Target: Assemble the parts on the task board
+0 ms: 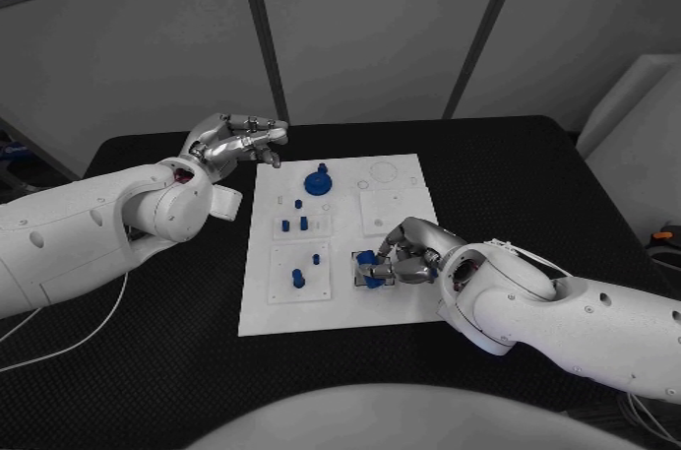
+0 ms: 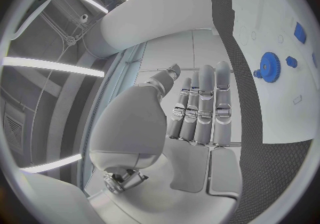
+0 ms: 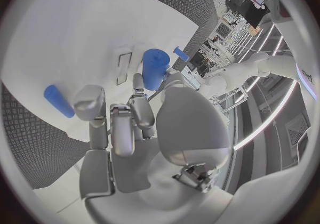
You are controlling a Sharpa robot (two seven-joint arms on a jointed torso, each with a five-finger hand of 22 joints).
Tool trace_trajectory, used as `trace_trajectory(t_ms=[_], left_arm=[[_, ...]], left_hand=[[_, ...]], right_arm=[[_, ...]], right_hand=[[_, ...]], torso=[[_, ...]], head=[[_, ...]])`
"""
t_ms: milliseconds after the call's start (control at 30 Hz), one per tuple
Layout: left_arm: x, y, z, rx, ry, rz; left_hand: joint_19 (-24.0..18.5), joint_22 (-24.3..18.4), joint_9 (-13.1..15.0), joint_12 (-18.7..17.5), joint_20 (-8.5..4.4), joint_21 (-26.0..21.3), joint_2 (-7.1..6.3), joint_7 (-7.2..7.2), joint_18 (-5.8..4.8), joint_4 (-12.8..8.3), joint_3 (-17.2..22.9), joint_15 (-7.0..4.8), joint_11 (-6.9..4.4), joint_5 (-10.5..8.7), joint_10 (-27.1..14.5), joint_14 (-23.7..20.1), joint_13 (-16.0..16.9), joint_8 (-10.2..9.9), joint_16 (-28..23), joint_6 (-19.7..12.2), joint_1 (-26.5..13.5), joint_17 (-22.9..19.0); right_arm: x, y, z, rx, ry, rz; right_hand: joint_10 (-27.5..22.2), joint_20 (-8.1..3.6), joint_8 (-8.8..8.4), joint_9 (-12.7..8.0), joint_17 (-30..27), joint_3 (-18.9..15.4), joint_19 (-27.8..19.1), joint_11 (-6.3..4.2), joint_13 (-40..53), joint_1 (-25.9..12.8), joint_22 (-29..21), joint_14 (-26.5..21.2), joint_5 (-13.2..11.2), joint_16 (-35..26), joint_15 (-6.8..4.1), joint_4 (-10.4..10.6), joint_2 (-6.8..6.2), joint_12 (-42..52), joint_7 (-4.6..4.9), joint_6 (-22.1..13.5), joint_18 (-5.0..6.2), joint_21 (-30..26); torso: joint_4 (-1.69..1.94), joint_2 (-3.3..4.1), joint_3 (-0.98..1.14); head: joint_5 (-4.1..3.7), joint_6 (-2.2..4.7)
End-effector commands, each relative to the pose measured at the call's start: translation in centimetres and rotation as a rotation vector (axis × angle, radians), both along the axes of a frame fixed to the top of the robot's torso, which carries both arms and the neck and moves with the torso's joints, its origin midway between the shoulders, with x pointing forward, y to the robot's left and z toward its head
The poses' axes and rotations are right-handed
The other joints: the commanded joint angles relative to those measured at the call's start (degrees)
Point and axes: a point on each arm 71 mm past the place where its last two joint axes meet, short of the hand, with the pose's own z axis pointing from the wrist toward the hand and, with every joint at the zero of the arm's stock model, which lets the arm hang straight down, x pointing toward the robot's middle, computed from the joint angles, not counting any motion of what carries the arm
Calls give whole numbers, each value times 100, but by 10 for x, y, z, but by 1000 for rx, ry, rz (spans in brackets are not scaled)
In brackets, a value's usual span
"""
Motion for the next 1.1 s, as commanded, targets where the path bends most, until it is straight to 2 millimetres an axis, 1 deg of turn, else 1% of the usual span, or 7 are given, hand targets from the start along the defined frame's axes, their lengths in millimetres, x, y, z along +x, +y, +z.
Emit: trace_trajectory(t_ms=[33, 100, 300, 433, 600, 900, 1100], left_arm=[[0, -2, 1, -8, -1, -16], [0, -3, 1, -8, 0, -17], [0, -3, 1, -8, 1, -18], [0, -2, 1, -8, 1, -17], [0, -2, 1, -7, 1, -17], [0, -2, 1, -8, 1, -17], [0, -1, 1, -7, 1, -15]], left_hand=[[20, -6, 4, 24, 2, -31, 32, 0, -50, -15, -5, 32, 5, -12, -55, -14, 8, -21, -25, -39, 47, -6], [20, -6, 4, 24, 2, -31, 32, 0, -50, -15, -5, 32, 5, -12, -55, -14, 8, -21, -25, -39, 47, -6], [20, -6, 4, 24, 2, -31, 32, 0, -50, -15, -5, 32, 5, -12, -55, -14, 8, -21, -25, -39, 47, -6], [24, -11, 4, 28, 3, -37, 34, 3, -51, -9, -13, 35, 9, -15, -60, -16, 8, -21, -24, -41, 41, -8], [24, -11, 4, 28, 3, -37, 34, 3, -51, -9, -13, 35, 9, -15, -60, -16, 8, -21, -24, -41, 41, -8], [24, -11, 4, 28, 3, -37, 34, 3, -51, -9, -13, 35, 9, -15, -60, -16, 8, -21, -24, -41, 41, -8], [26, -13, 4, 31, 3, -40, 38, 4, -52, -7, -14, 35, 9, -14, -63, -17, 7, -21, -24, -42, 42, -9]], right_arm=[[1, 2, 1, -2, -13, 20], [1, 2, 1, -10, -13, 22], [3, 2, -1, -26, -10, 20], [4, 1, -2, -34, -14, 15], [5, 1, -2, -37, -20, 9], [3, -1, 4, -4, -71, 12], [-3, -3, 11, 26, -105, 59]], right_hand=[[30, -23, 7, 15, 1309, -60, 31, 6, 6, -98, 13, 550, -82, 33, -43, -3, -7, 17, -86, 103, -40, 38], [33, -24, 10, 36, 1305, -100, 31, 5, 11, -172, 16, 549, -282, 31, -44, -3, -8, 11, -89, 104, -41, 39], [-5, -15, 16, 120, 1257, -163, -20, 24, -26, -554, -65, 536, -1570, 4, -34, 14, -169, -64, -75, 65, -27, -16], [-64, -1, -2, 158, 1199, -88, -73, 44, -90, -777, -164, 522, -1922, -30, -15, 23, -369, -151, -50, -8, -9, -81], [-125, 11, -14, 182, 1152, -32, -115, 60, -166, -898, -245, 510, -2089, -58, -1, 27, -463, -241, -32, -57, 6, -134], [-114, 18, 3, 214, 1151, 58, -115, 60, -140, -891, -248, 510, -1976, -60, 2, 19, -399, -228, -34, -54, 7, -144], [-19, -9, 95, 305, 1230, 257, -41, 16, 6, -172, -126, 531, -1647, -17, -35, -117, -235, -104, -83, 19, -12, -79]], torso=[[-7, -3, -3], [-3, -5, -6], [8, -1, -6], [2, -5, -6], [-3, -5, -3], [-1, -6, 3], [-15, -11, 5]], head=[[9, -1], [9, -1], [19, -10], [33, -15], [41, -20], [41, -21], [43, -29]])
